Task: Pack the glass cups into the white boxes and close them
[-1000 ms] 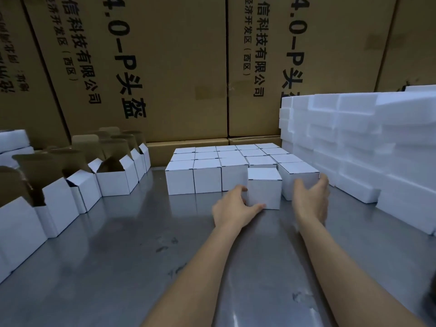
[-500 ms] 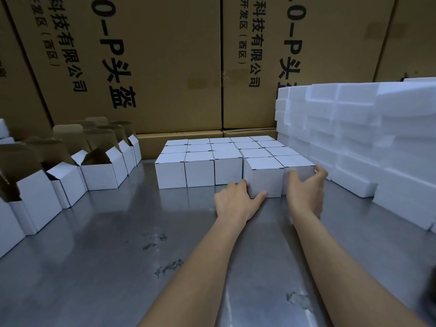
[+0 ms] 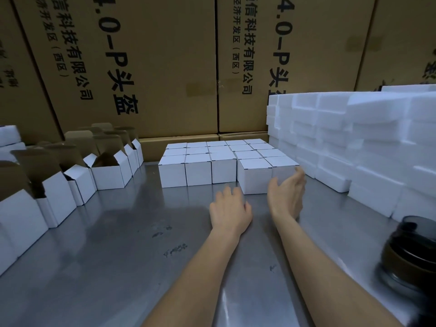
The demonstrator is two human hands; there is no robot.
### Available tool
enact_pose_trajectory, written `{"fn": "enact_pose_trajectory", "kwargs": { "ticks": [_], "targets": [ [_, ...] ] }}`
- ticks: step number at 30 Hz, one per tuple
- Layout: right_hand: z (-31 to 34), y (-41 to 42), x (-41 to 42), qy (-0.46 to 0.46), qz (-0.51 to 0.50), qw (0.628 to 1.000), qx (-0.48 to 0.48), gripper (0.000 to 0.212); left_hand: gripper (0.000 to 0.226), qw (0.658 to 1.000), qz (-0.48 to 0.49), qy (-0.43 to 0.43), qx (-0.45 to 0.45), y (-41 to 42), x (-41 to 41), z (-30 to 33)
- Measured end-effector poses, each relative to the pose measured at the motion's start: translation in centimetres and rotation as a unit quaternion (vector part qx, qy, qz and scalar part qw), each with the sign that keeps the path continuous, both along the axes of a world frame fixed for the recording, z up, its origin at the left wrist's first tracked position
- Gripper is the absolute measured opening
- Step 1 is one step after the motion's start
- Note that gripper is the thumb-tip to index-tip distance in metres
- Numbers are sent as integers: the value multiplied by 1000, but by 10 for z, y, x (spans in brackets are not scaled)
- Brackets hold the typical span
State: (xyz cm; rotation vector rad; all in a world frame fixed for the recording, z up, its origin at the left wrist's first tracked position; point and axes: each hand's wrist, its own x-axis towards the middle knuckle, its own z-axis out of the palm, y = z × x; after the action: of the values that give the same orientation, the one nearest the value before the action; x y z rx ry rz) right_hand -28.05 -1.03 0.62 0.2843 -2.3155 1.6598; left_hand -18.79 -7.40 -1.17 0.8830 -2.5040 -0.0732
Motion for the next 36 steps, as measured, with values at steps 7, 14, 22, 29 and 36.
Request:
{"fn": "enact_pose_trajectory", "kwargs": {
  "ticks": [7,14,22,29,36],
  "targets": [
    [-5,32,71,109,82,978,156,40,23,1000,0,-8,-28,31,63,4],
    [-9,72,134,202,125,910,340,35,23,999,3,5,-54,52,127,5],
    [14,129,174,62,63,850,519,48,17,999,-7,46,-7,60,168,4],
    [25,166,184,26,-9,869,493,38,15,999,-8,53,5,63,174,4],
    [28,146,188,61,39,865,496,32,14,998,-6,57,14,60,172,3]
  ]
}}
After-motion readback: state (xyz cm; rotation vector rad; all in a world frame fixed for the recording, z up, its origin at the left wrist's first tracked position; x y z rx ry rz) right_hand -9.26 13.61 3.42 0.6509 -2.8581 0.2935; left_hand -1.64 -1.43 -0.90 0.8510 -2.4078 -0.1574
